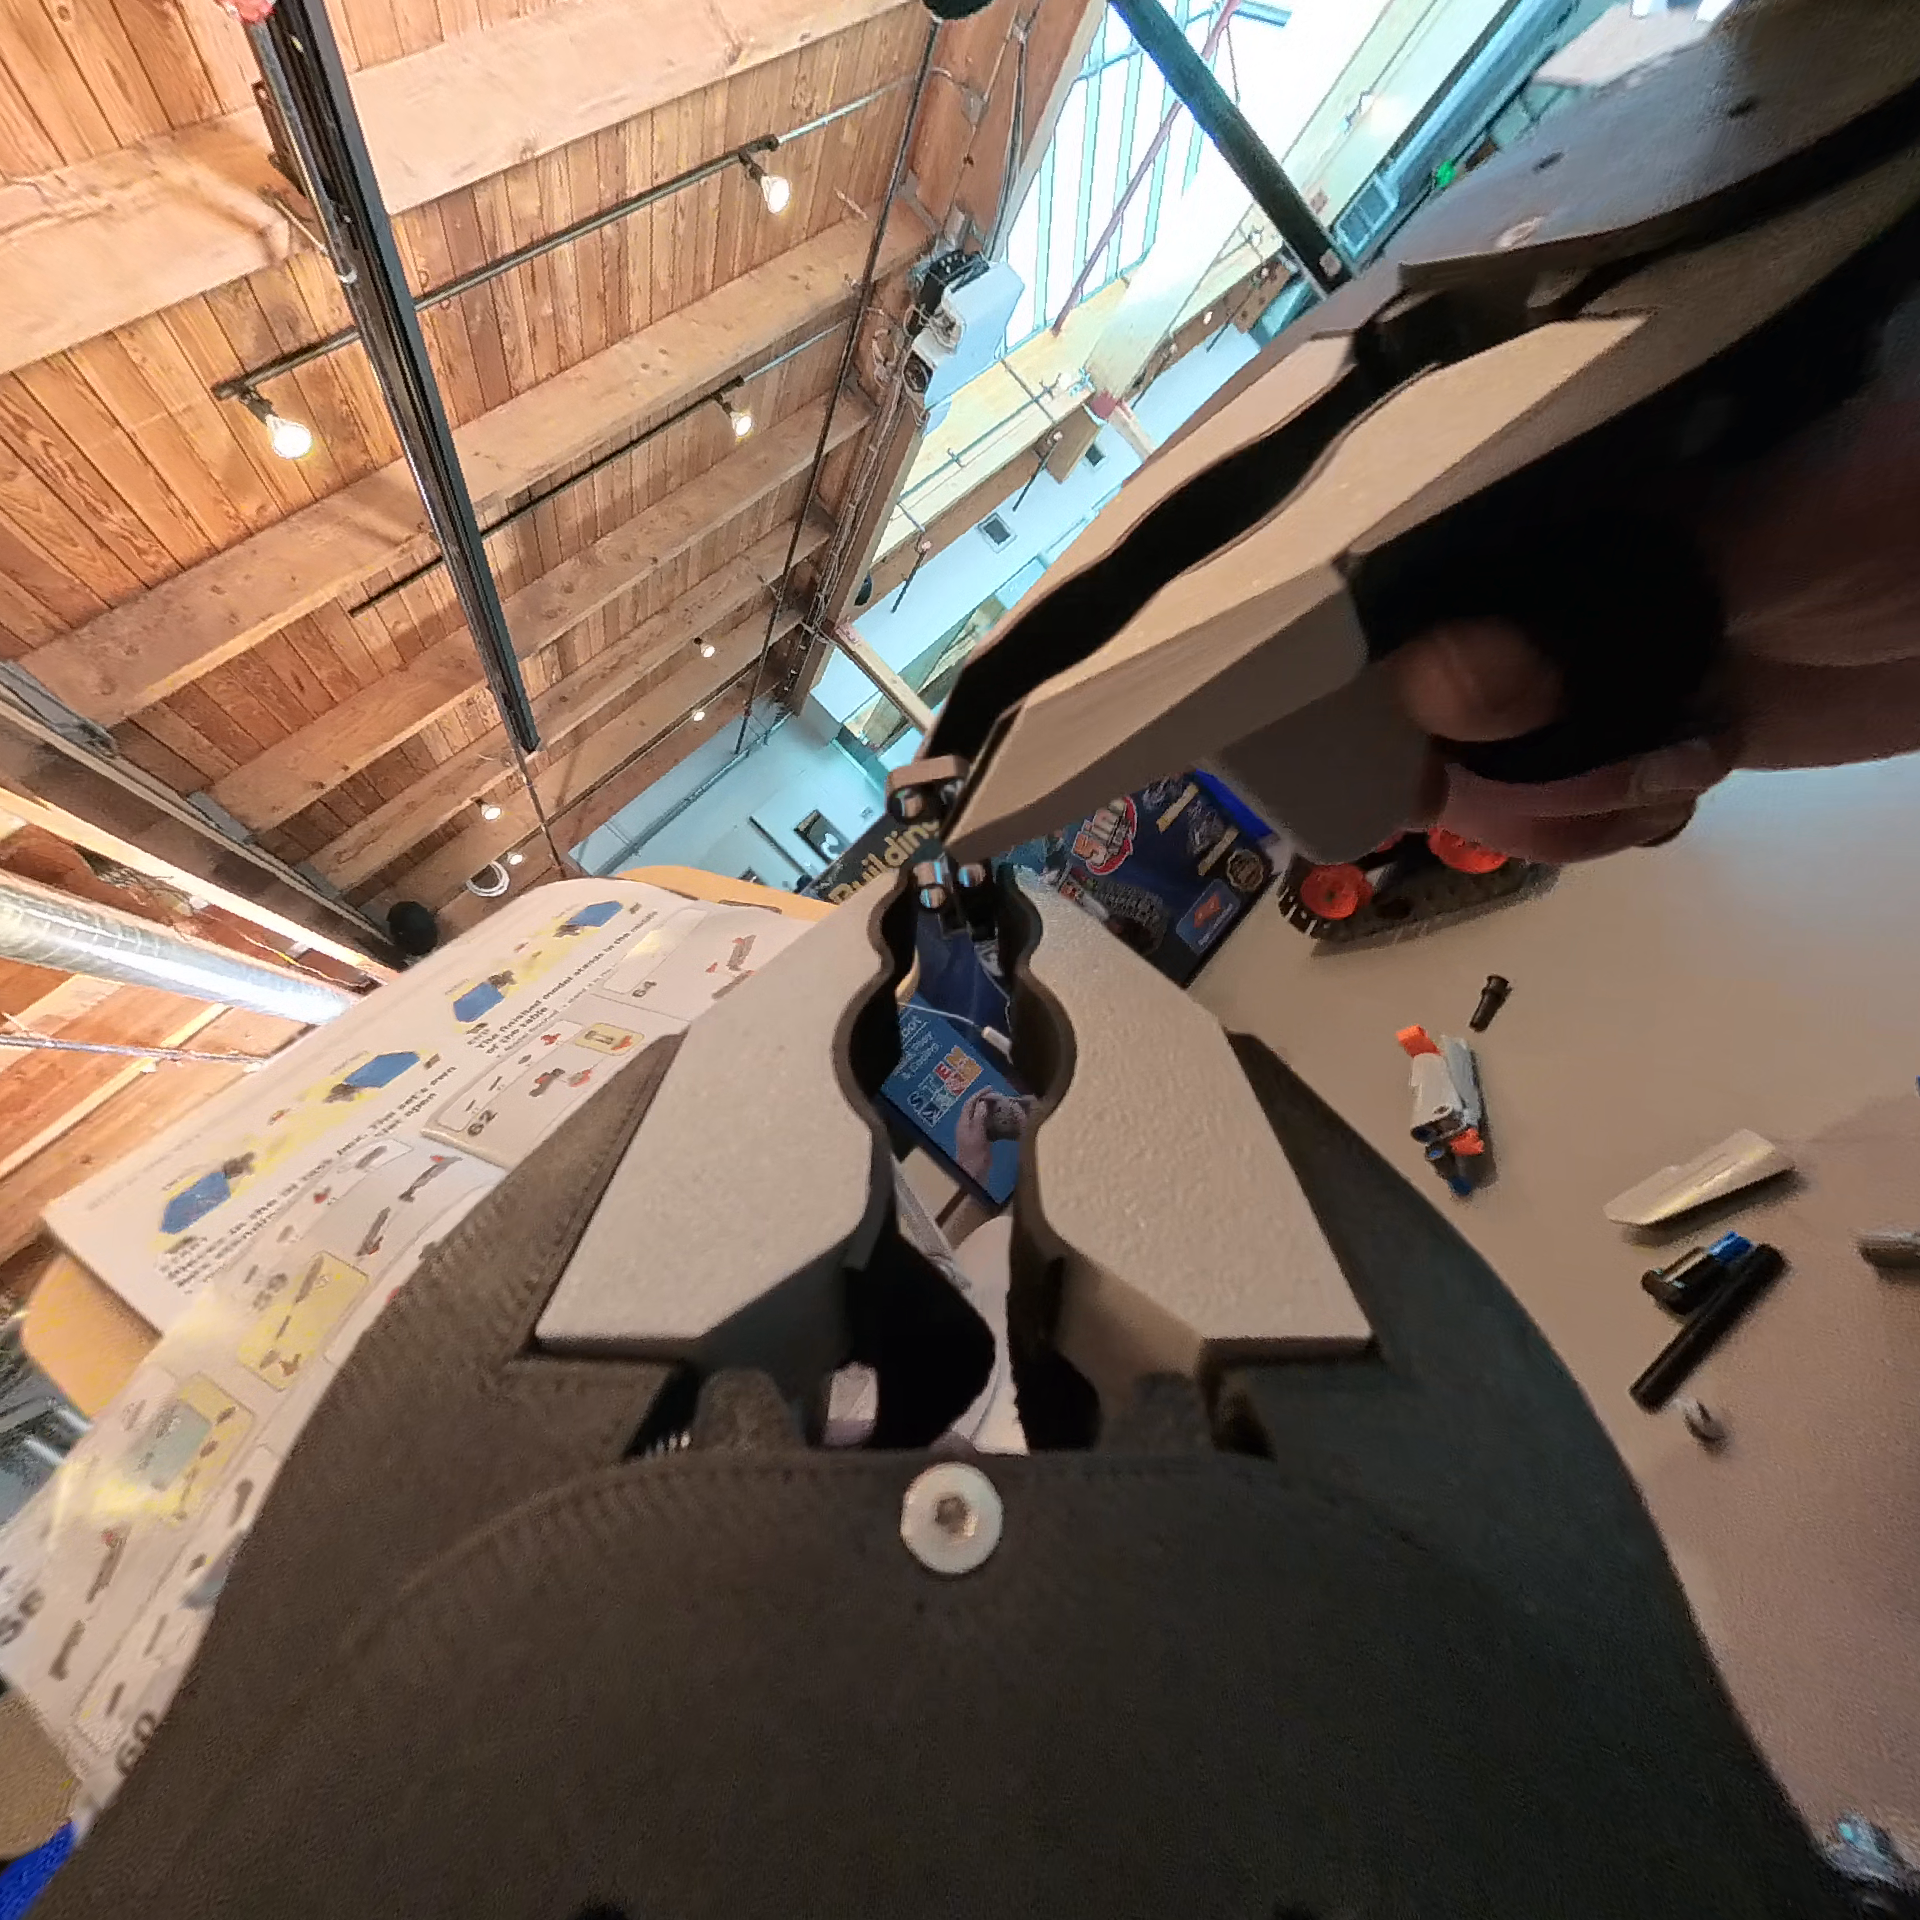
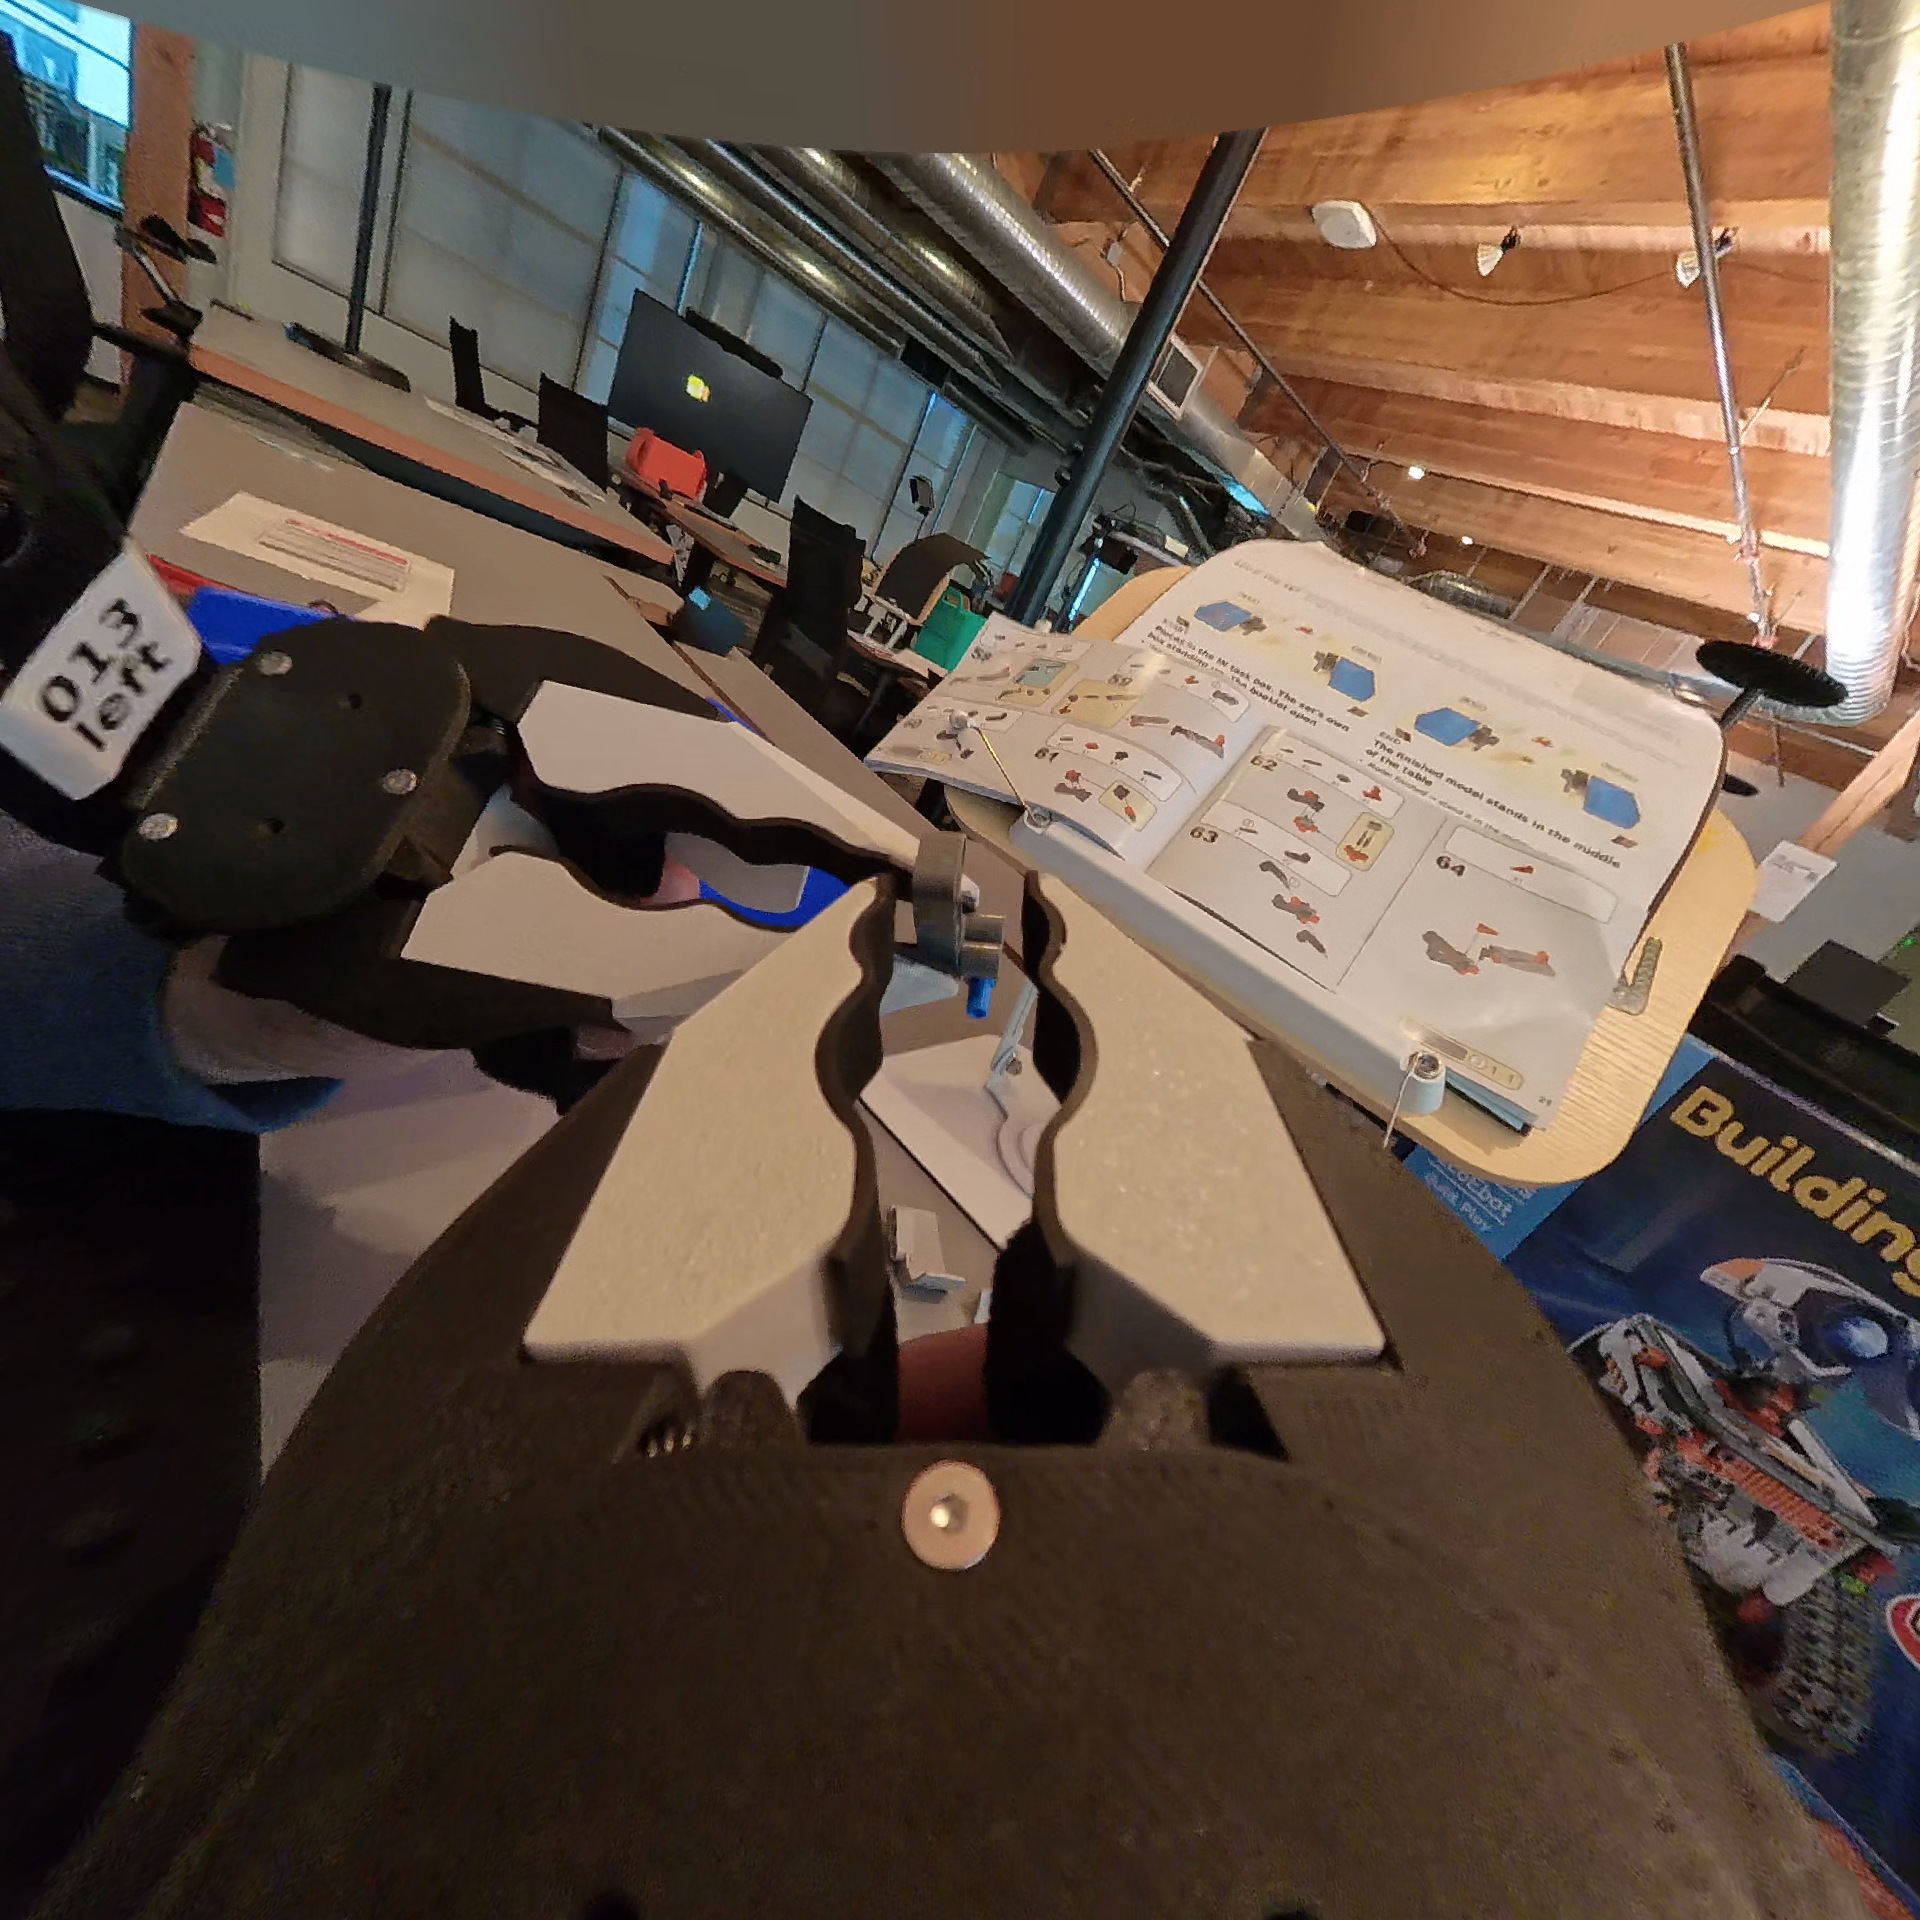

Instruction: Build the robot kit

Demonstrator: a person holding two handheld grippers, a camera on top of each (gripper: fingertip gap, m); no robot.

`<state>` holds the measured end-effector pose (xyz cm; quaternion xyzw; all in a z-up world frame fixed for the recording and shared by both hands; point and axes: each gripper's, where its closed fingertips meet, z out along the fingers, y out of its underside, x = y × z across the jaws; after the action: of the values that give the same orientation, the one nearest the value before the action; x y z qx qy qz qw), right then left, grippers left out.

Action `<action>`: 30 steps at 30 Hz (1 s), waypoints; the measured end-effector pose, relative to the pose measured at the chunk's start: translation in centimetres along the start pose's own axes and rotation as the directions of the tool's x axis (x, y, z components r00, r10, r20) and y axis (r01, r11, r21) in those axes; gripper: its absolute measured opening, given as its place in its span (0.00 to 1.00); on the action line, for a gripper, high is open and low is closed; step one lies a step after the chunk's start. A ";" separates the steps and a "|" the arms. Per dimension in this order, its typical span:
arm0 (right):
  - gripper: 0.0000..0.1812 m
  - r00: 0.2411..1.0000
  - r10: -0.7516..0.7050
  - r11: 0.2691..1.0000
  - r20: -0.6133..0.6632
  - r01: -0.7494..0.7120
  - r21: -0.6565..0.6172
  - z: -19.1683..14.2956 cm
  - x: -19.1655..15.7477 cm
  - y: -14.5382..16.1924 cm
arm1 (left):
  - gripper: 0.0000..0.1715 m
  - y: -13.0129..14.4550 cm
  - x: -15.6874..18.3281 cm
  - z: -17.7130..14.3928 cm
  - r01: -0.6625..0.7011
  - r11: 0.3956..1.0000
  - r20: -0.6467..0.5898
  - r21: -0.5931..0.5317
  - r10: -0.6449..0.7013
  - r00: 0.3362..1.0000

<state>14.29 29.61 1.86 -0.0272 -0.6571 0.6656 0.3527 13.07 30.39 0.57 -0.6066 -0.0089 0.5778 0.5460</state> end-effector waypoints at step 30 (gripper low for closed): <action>0.08 0.456 0.656 0.662 0.601 -0.730 -0.169 -1.7 -1.6 -1.7 | 0.03 -4.3 0.9 -2.6 0.131 0.960 -0.177 0.247 -0.088 0.980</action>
<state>17.04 30.06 2.49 -0.0537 -0.6256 0.7563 -0.1836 17.90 31.06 2.17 -0.5747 0.0775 0.4907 0.6503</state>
